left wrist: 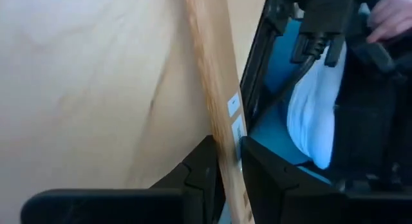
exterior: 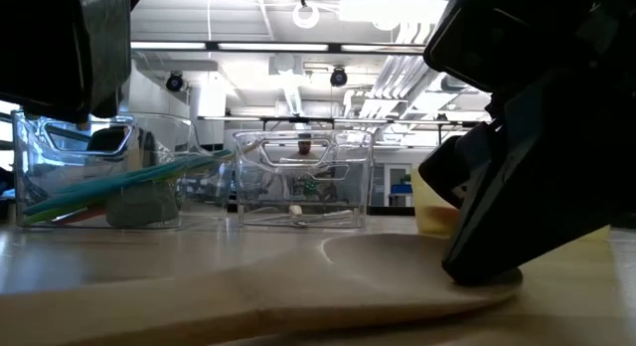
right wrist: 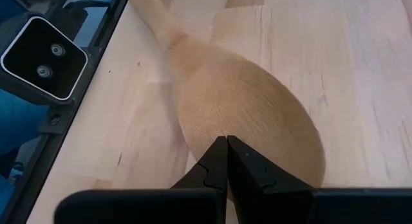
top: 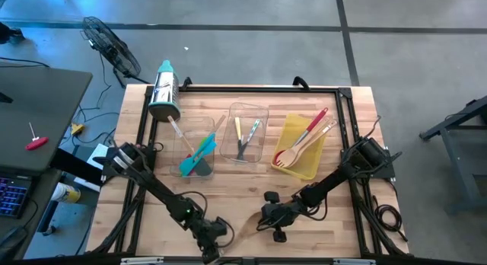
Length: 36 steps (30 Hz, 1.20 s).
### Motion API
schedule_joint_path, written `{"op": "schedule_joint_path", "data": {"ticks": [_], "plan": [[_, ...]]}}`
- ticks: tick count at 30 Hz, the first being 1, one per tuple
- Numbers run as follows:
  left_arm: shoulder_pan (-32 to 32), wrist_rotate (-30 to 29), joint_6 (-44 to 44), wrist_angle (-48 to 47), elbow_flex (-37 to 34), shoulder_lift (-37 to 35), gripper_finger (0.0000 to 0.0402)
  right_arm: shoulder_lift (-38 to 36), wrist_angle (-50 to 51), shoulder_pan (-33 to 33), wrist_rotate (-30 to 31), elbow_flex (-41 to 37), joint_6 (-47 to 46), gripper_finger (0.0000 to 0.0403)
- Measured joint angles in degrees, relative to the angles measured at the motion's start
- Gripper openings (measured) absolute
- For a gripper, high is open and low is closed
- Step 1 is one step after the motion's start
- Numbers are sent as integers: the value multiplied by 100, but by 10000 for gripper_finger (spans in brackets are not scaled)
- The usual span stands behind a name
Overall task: Pick & Place Kitchen Items
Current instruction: Put the brown serving spoon into the yellow bin
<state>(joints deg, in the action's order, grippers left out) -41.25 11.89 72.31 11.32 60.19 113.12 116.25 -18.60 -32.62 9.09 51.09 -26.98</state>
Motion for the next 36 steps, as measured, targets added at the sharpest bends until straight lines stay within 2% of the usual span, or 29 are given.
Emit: {"op": "schedule_joint_path", "data": {"ticks": [6, 32, 36], "plan": [[39, 119, 33, 222, 17, 116, 64, 4, -7, 9, 122, 0, 22, 4], [39, -33, -52, 300, -5, 142, 65, 42, -378, 119, 143, -35, 182, 4], [39, -57, -29, 593, -12, 154, 65, 44, -425, 177, 125, -35, 286, 4]]}}
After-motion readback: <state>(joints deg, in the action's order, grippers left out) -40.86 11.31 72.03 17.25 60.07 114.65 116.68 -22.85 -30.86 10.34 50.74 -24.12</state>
